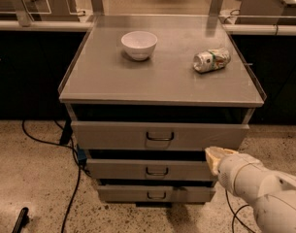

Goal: Open top drawer

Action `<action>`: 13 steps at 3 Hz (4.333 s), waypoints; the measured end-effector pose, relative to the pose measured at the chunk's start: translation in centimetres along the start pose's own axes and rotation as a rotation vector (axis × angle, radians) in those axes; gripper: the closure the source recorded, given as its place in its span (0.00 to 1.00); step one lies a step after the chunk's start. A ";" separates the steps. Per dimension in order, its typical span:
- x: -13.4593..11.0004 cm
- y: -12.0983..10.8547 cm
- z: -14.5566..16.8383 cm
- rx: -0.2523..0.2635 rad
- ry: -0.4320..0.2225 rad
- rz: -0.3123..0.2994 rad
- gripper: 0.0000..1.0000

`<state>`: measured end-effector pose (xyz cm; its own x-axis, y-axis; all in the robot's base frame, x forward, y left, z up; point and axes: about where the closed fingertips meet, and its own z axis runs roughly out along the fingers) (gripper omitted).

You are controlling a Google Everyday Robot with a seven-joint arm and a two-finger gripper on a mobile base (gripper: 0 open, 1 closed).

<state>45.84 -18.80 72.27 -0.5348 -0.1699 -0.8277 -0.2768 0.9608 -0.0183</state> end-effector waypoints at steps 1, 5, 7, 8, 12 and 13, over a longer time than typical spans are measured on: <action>-3.8 -0.3 5.5 0.003 -0.126 0.041 1.00; -7.6 -3.9 10.3 0.081 -0.239 0.051 1.00; -8.4 -4.1 12.7 0.071 -0.202 0.083 1.00; -8.4 -4.2 12.8 0.072 -0.200 0.087 1.00; -5.7 -3.7 14.6 0.104 0.051 -0.018 1.00; -5.9 -3.6 14.4 0.102 0.059 -0.021 1.00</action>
Offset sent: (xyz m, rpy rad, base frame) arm 0.1267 0.0561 -0.0428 0.0613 -0.0928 -0.0457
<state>61.52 -18.11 69.18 -0.5769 -0.1996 -0.7920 -0.2075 0.9737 -0.0942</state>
